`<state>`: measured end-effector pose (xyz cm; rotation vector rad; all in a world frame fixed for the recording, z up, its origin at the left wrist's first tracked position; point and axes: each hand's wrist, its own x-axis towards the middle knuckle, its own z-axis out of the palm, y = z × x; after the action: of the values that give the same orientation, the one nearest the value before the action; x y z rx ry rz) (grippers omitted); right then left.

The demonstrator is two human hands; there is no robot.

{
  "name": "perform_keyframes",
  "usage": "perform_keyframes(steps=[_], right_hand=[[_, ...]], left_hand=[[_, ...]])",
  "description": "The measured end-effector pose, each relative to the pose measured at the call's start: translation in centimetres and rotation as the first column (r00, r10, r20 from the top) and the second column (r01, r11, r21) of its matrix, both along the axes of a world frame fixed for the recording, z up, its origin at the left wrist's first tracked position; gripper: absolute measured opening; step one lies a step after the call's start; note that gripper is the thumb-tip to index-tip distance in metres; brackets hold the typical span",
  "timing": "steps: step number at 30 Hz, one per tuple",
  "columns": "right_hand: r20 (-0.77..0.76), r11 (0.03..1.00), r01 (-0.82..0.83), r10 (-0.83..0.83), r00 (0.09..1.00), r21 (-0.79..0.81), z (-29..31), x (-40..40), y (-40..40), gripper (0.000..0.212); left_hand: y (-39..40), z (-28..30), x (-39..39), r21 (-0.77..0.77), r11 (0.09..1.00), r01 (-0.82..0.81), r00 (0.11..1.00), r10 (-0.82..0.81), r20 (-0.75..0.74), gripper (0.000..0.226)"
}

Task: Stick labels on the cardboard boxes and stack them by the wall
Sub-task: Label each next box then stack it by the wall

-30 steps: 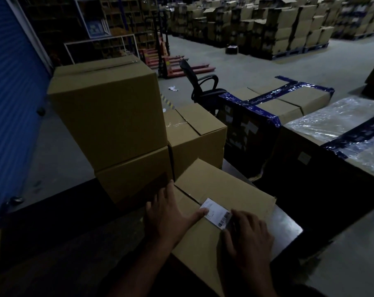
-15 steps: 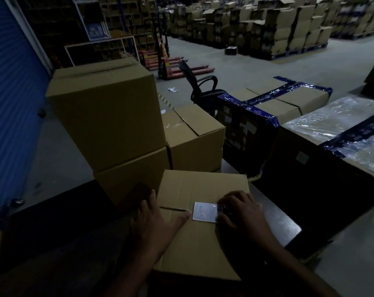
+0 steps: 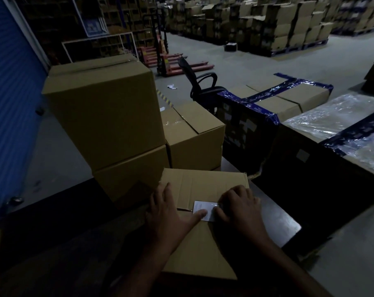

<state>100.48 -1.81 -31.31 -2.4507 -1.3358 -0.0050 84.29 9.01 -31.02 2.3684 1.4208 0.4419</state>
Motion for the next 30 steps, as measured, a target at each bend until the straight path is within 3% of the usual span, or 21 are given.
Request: perform_keyframes(steps=[3,7,13,30], right_hand=[[-0.040,1.000,-0.010,0.009,0.999,-0.009,0.3,0.3,0.2,0.062],[-0.060,1.000,-0.018,0.019,0.998,0.025,-0.2,0.3,-0.2,0.037],[-0.002,0.995,0.003,-0.003,1.000,0.098,-0.8,-0.9,-1.1,0.027],[0.032,0.992,0.075,-0.078,0.996,0.104,-0.9,-0.8,-0.5,0.017]], left_hand=[[0.1,0.0,0.1,-0.019,1.000,-0.004,1.000,0.004,-0.007,0.124],[0.1,-0.1,0.0,-0.021,1.000,-0.010,1.000,0.010,-0.003,0.125],[0.1,0.0,0.1,-0.020,1.000,-0.010,1.000,0.010,-0.006,0.125],[0.1,0.0,0.0,-0.009,1.000,-0.010,1.000,0.010,-0.008,0.121]])
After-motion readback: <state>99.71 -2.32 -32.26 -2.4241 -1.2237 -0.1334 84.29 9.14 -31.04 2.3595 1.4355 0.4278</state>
